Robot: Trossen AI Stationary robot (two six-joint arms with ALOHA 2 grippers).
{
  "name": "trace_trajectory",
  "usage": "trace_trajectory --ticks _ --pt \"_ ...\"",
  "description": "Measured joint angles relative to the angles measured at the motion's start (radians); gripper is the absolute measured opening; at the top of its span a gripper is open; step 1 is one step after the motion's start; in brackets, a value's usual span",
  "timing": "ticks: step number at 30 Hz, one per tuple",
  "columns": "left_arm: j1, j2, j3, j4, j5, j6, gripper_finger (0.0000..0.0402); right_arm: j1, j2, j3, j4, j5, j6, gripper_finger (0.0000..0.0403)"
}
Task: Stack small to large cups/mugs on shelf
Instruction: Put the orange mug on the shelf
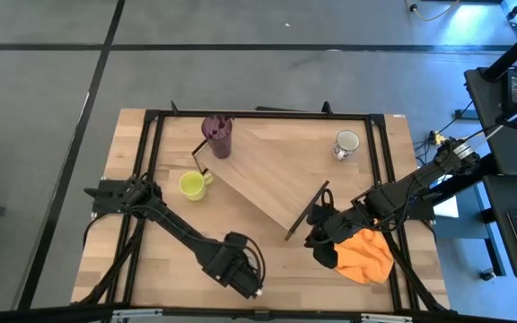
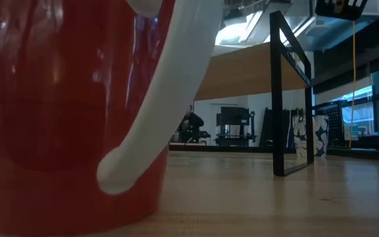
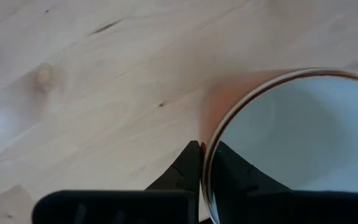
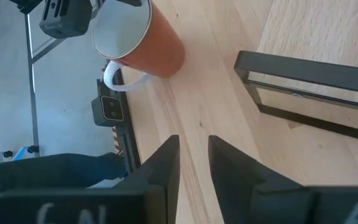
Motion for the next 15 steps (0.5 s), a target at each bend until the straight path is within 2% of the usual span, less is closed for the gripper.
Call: trace_trajectory --ticks 7,15 --pt "0.034 -0.005 0.058 -0.054 -0.007 0.086 0.0014 0.000 -0.005 0.000 0.000 -0.001 -0.024 0.0086" --pt "0.089 -0.018 0.293 -0.228 -0.014 0.234 0.0014 -0.013 -0.089 0.000 -0.003 0.057 -0.026 0.0086"
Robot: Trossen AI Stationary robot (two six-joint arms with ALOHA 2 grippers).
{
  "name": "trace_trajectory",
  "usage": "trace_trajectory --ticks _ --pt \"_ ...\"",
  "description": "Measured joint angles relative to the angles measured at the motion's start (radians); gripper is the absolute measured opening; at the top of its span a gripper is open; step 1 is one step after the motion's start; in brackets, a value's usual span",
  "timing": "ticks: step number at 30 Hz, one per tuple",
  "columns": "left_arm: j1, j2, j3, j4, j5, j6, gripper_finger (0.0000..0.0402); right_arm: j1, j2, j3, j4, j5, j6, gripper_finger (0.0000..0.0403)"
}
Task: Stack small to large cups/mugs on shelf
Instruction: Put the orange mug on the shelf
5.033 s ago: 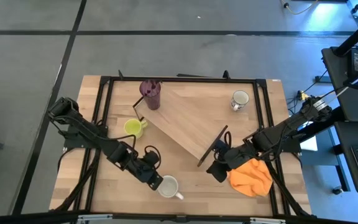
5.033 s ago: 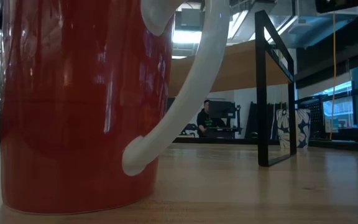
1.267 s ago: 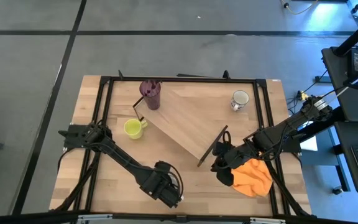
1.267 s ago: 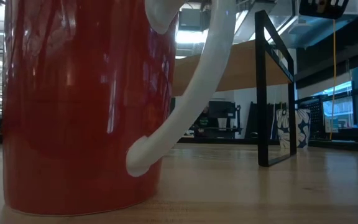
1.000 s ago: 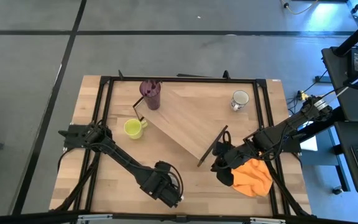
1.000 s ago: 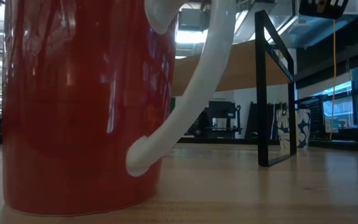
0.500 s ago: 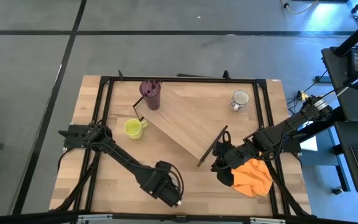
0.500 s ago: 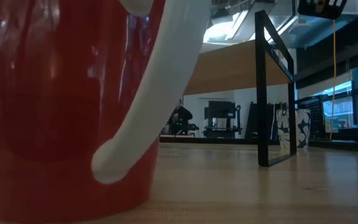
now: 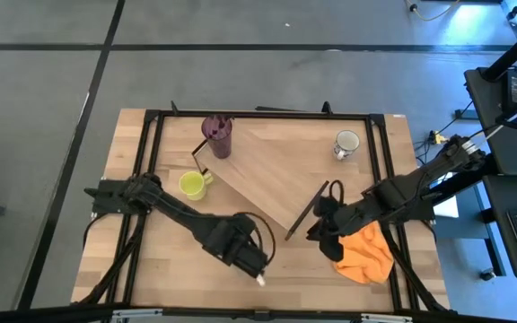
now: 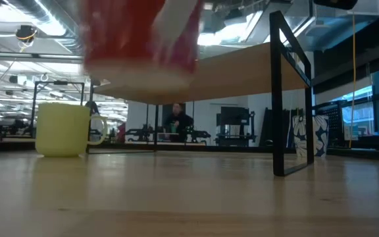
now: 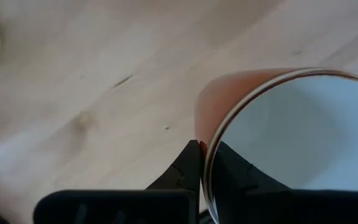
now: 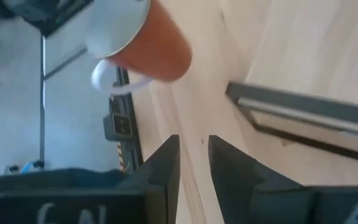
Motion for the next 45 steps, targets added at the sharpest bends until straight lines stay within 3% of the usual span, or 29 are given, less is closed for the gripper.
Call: trace_trajectory --ticks 4,21,33,45 --pt "0.027 -0.005 0.097 0.006 -0.036 0.072 0.0014 -0.015 -0.040 0.000 -0.020 0.041 0.000 0.0086" --pt "0.219 -0.160 0.088 0.004 -0.236 0.236 0.0014 -0.037 -0.061 0.000 -0.080 0.098 0.048 0.0086" --pt "0.391 -0.163 0.069 0.005 -0.144 0.385 0.0013 -0.037 -0.060 0.000 -0.060 0.134 0.056 0.0086" --pt "0.449 -0.167 -0.013 0.012 -0.083 0.415 0.0013 -0.037 -0.060 0.000 -0.054 0.151 0.052 0.0086"
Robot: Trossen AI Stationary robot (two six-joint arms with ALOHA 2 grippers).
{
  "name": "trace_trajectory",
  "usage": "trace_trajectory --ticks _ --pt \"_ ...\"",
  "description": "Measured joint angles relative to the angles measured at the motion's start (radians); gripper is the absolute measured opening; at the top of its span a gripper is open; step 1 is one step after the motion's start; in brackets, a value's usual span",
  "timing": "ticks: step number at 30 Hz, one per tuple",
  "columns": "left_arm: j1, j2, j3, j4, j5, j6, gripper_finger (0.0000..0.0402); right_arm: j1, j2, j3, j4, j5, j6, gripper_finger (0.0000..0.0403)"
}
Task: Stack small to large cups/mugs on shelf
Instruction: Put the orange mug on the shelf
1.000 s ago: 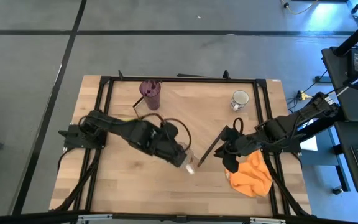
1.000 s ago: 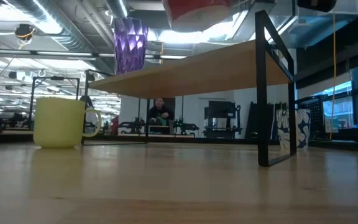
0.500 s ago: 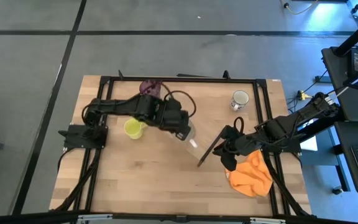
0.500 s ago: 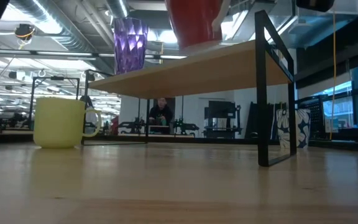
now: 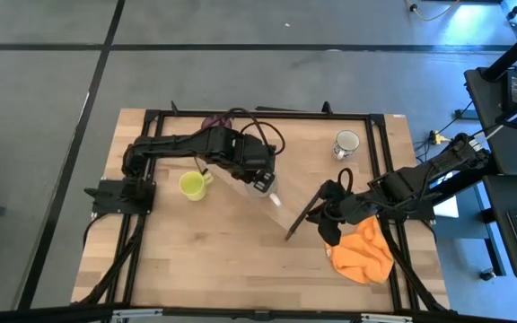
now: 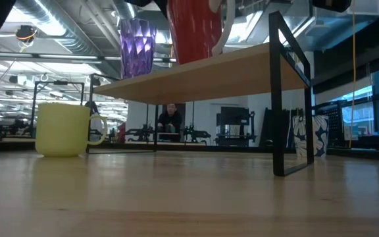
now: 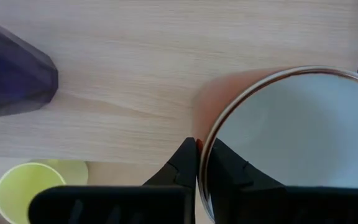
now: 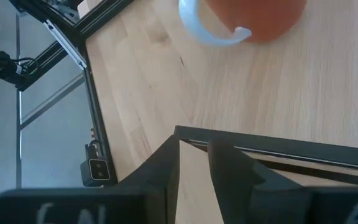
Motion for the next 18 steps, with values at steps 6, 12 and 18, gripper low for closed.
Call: trace_trajectory --ticks 6,12,18 --pt "-0.010 -0.004 0.003 -0.007 -0.020 -0.019 0.0030 0.000 0.000 0.000 0.000 0.000 -0.005 0.0086" --pt "-0.019 -0.004 0.027 -0.012 -0.046 -0.019 0.0030 0.000 0.000 0.000 0.000 0.023 -0.007 0.0086" --pt "-0.022 -0.005 0.029 -0.010 -0.061 -0.023 0.0030 0.000 0.000 0.000 0.000 0.024 -0.006 0.0086"
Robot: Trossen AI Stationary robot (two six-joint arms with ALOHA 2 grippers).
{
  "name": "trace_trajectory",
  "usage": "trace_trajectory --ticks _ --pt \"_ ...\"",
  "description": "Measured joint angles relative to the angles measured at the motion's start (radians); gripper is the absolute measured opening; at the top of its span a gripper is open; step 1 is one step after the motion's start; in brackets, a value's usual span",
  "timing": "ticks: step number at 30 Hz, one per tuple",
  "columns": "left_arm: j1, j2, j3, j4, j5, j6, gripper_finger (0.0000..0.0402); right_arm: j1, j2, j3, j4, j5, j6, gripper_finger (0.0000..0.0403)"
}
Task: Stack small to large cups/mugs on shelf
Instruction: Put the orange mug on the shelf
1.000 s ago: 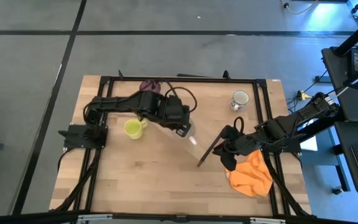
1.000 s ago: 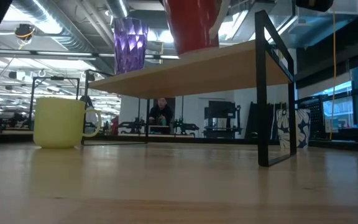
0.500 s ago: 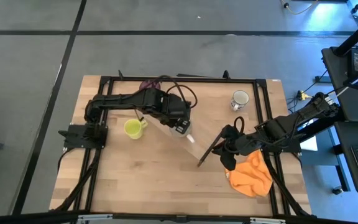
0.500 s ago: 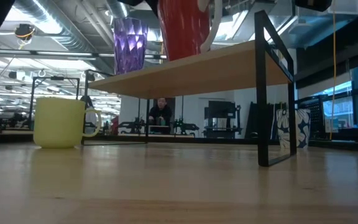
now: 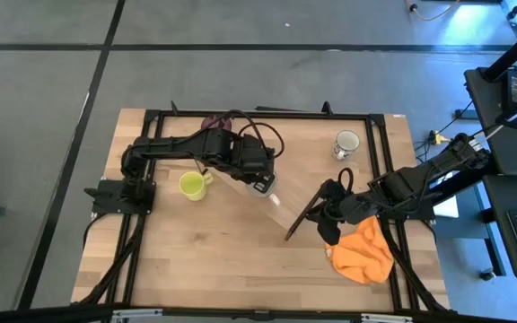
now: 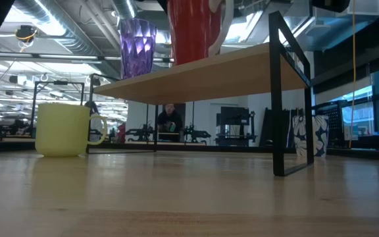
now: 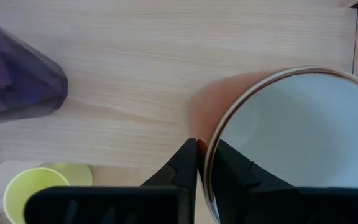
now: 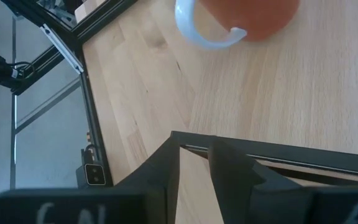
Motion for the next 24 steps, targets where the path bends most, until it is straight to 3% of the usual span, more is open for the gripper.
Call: trace_trajectory --ticks 24 --pt "0.000 0.000 0.001 0.005 -0.046 -0.020 0.0032 0.000 0.000 0.000 0.000 0.002 0.000 0.0086"
